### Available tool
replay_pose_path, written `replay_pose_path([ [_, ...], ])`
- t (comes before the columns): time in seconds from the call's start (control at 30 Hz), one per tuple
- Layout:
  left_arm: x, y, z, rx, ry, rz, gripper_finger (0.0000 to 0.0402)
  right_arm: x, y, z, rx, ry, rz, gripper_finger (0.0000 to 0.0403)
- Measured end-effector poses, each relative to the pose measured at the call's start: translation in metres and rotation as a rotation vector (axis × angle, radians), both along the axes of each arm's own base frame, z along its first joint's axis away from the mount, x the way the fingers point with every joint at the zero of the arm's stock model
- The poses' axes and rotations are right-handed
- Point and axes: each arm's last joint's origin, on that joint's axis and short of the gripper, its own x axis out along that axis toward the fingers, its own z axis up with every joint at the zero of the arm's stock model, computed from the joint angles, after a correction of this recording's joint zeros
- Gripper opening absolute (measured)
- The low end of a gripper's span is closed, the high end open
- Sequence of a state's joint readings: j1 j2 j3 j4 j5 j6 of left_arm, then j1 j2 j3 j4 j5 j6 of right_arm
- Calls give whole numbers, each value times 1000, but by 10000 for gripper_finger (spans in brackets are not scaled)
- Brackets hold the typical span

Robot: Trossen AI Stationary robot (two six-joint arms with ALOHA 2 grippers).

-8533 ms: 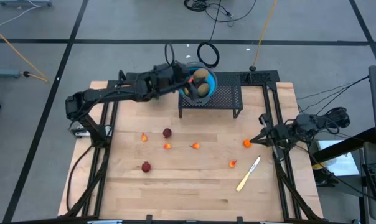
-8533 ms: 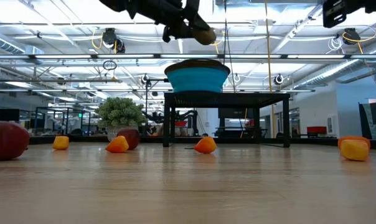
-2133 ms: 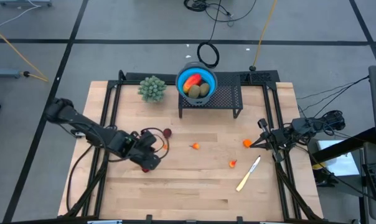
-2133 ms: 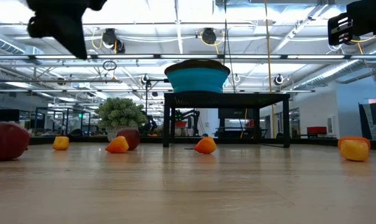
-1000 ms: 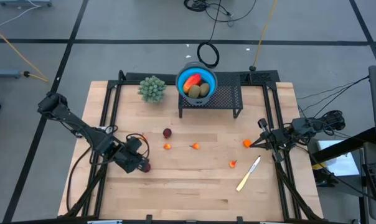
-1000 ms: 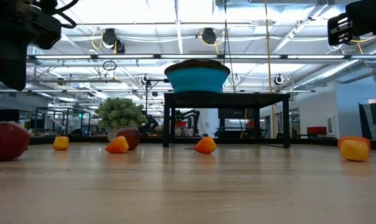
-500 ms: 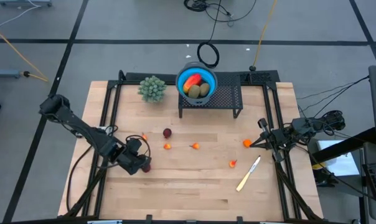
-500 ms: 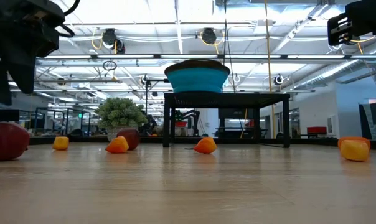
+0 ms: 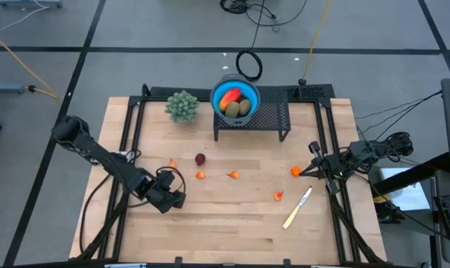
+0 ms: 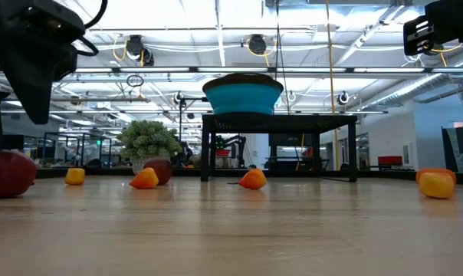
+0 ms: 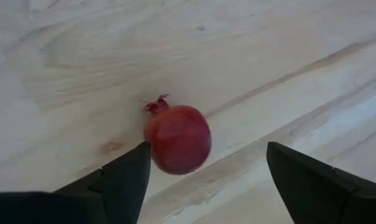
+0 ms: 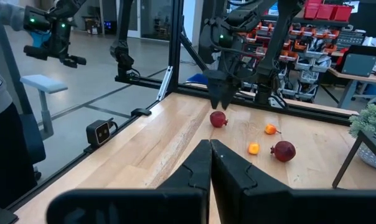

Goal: Pick & Place Fruit
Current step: Put the red pomegranate into the blue strainer bowl on the shelf

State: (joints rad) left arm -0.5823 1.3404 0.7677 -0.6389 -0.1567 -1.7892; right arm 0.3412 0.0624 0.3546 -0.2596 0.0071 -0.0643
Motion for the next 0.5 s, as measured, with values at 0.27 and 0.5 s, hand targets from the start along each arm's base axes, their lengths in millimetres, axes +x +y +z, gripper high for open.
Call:
replay_pose_path([
  [0.27,6,-4,-19,26,81,-1,326,0,0,0,0,0,0,0],
  [0.5,12,-2,-30,46,120,21,326,0,0,0,5,2,-1,0],
])
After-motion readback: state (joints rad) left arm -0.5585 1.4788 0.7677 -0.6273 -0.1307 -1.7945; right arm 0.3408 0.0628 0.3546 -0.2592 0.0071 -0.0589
